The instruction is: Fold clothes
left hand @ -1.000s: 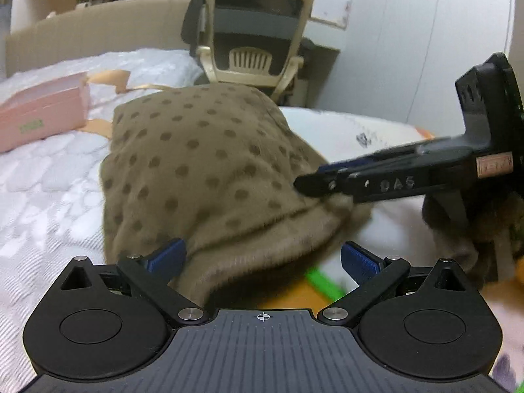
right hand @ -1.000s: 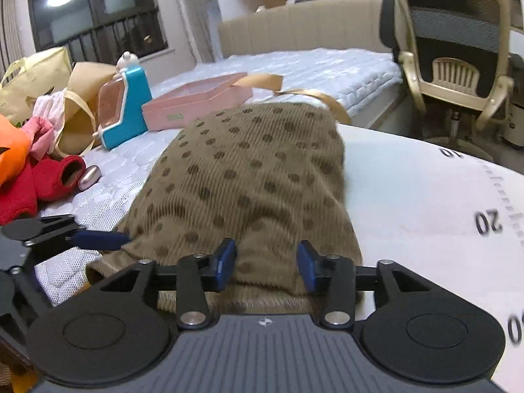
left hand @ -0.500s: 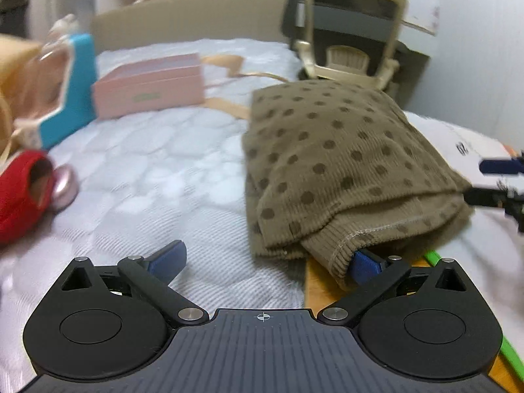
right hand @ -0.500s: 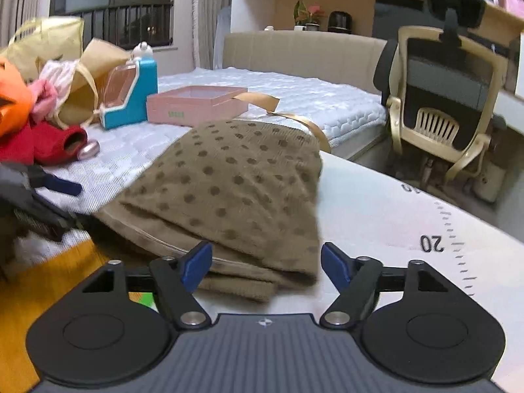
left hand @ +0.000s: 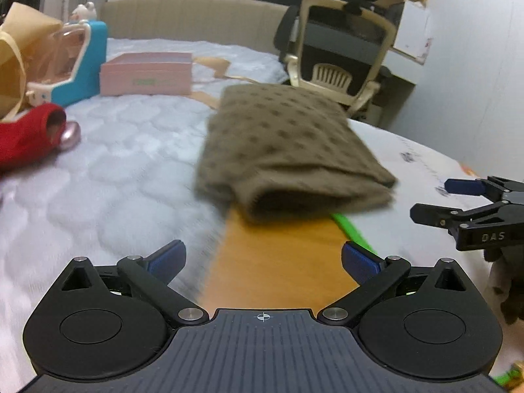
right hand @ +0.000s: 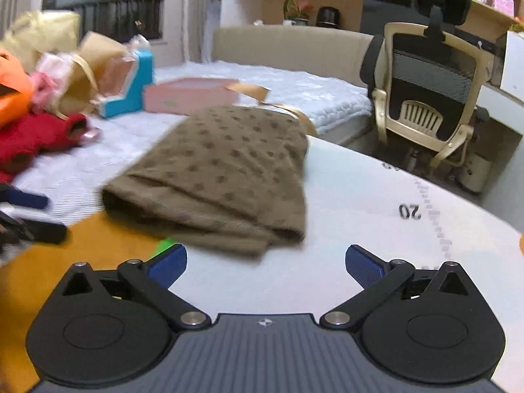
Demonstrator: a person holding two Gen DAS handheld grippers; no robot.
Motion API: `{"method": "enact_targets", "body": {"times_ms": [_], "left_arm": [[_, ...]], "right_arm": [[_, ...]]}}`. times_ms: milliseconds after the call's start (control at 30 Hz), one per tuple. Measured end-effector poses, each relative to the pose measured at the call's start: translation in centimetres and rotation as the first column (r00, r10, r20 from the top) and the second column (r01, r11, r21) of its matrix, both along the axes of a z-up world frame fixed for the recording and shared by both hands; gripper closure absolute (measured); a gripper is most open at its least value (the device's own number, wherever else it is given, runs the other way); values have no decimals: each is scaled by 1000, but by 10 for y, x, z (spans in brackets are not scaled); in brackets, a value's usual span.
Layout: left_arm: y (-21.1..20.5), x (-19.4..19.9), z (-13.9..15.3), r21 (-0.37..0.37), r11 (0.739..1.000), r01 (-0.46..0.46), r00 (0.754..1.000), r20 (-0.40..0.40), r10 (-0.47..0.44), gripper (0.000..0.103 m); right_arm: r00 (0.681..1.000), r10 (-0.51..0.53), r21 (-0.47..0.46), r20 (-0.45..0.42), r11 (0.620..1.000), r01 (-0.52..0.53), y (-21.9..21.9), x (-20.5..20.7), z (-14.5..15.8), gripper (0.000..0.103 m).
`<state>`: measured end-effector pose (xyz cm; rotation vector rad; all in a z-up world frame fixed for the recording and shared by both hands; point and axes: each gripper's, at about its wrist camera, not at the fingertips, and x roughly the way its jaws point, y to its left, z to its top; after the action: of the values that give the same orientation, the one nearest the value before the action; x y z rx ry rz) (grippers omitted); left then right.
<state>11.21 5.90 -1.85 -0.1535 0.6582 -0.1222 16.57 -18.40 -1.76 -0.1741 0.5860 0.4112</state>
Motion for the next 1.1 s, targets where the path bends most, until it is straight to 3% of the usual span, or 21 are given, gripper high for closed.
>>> {"method": "enact_targets", "body": {"times_ms": [200, 300, 467, 700, 1100], "left_arm": [[-32, -35, -11, 41, 999, -3, 1000, 27, 2, 0], [-39, -39, -12, 56, 998, 6, 1000, 29, -7, 0], [-42, -37, -18, 63, 998, 7, 1000, 10, -8, 0], [-44, -34, -23, 69, 998, 4, 1000, -2, -4, 0], [-47, -33, -24, 88, 996, 8, 1000, -2, -8, 0]], "right_arm": [[999, -6, 24, -37, 1000, 7, -21, -52, -10, 0], [992, -61, 15, -107, 998, 63, -31, -52, -22, 0], [986, -104, 55, -133, 992, 112, -39, -46, -24, 0], [986, -106, 16, -125, 994, 109, -34, -48, -26, 0], [987, -104, 25, -124, 994, 108, -37, -47, -27, 0]]}}
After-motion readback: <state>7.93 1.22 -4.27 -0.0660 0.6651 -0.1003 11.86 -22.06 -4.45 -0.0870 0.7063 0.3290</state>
